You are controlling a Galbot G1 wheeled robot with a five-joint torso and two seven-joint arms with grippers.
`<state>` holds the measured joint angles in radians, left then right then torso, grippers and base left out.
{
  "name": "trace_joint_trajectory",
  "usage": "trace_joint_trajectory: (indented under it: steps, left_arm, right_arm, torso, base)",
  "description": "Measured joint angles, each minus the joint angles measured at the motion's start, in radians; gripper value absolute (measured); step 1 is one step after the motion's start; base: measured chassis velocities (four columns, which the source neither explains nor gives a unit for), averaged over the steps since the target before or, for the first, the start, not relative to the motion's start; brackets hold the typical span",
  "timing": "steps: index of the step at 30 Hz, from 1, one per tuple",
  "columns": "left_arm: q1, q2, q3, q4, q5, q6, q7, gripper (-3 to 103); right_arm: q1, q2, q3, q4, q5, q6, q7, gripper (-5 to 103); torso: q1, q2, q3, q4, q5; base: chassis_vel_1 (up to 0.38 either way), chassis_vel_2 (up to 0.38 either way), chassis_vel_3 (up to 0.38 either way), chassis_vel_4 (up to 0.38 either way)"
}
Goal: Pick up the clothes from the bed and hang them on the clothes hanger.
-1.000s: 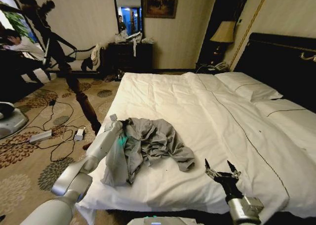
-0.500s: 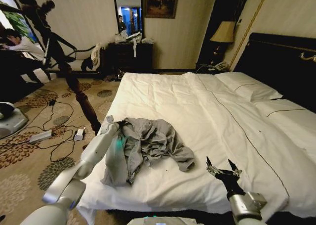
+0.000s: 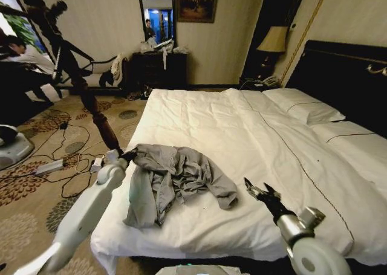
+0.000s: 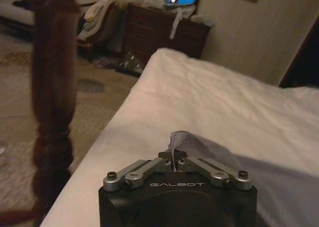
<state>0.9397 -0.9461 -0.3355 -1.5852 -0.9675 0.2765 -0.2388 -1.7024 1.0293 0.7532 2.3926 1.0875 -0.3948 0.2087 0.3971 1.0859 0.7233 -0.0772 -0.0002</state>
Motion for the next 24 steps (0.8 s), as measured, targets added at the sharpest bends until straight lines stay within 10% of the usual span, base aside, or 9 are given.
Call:
trace_joint_trajectory:
  steps: [8,24]
  left_arm:
    - [0.131,-0.018,-0.035,-0.082,0.029,-0.045,-0.017,0]
    - [0.189,-0.002,-0.067,-0.121,0.044,-0.047,-0.030,0]
  right_arm:
    - [0.263,-0.122,-0.252,-0.121,0.092,-0.074,-0.052,100]
    - [0.587,-0.023,-0.686,-0.319,-0.134,-0.106,-0.064,100]
  torso:
    - [0.000,0.000,0.000,-0.0008,0.0003]
    - [0.000,0.000,0.000,-0.0008,0.0000]
  base:
    - [0.000,0.000,0.000,0.000]
    - [0.000,0.000,0.000,0.000]
